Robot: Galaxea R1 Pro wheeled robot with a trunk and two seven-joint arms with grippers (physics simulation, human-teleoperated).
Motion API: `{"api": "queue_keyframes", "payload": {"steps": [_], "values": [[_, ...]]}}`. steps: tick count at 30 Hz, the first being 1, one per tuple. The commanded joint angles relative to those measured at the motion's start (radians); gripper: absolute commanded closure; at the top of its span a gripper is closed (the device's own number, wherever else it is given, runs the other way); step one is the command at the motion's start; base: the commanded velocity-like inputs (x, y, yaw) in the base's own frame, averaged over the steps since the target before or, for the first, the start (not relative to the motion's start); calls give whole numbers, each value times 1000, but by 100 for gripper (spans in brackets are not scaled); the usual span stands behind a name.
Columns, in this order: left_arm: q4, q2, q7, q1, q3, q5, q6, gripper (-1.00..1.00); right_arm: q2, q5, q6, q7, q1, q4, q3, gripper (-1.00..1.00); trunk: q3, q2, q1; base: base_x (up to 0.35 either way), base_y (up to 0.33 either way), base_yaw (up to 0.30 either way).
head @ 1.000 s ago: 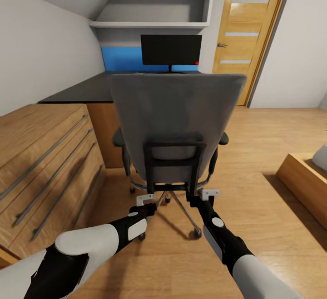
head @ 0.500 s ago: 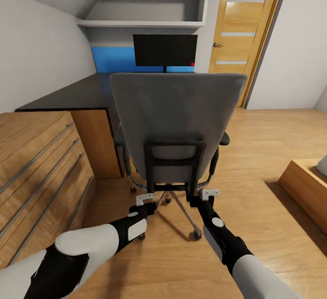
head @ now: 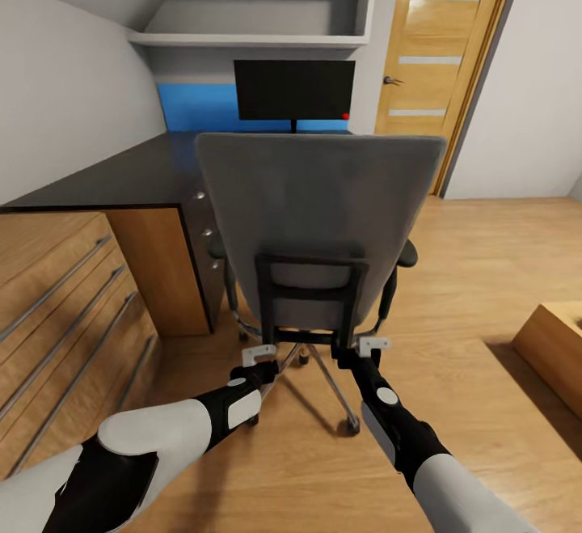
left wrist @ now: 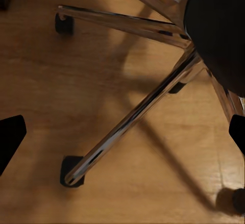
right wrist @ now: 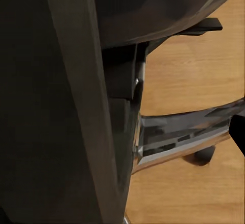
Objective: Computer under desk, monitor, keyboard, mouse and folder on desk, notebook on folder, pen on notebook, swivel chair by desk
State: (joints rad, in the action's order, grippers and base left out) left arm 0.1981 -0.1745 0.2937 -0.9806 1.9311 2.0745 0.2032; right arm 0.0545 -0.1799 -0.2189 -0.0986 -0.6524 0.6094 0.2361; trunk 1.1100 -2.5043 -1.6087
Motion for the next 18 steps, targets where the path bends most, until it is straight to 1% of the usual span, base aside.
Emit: {"api": "queue_keyframes", "payload": {"steps": [1,5,11,14,18], "values": [[1,0,5,-1,3,2,5,-100,-2,-13,-5,-9,-1,0,5,-100,1,0,0,260,0,0],[1,0,5,-2,3,2,5,-100,-2,-13,-5,-9,-1,-1,5,-100,1,0,0,225,0,0],[1,0,5,-1,3,3,5,-100,-1,-13,-5,-9,-1,-2,5,-100,1,0,0,160,0,9],[1,0,5,-1,3,3,5,-100,-2,-13,-5,-10,-1,-2,5,-100,0,0,0,127,0,107],[2,0,5,-1,3,2,5,-100,-2,-13,-5,-10,-1,-2,5,-100,-3,0,0,85,0,194]]}}
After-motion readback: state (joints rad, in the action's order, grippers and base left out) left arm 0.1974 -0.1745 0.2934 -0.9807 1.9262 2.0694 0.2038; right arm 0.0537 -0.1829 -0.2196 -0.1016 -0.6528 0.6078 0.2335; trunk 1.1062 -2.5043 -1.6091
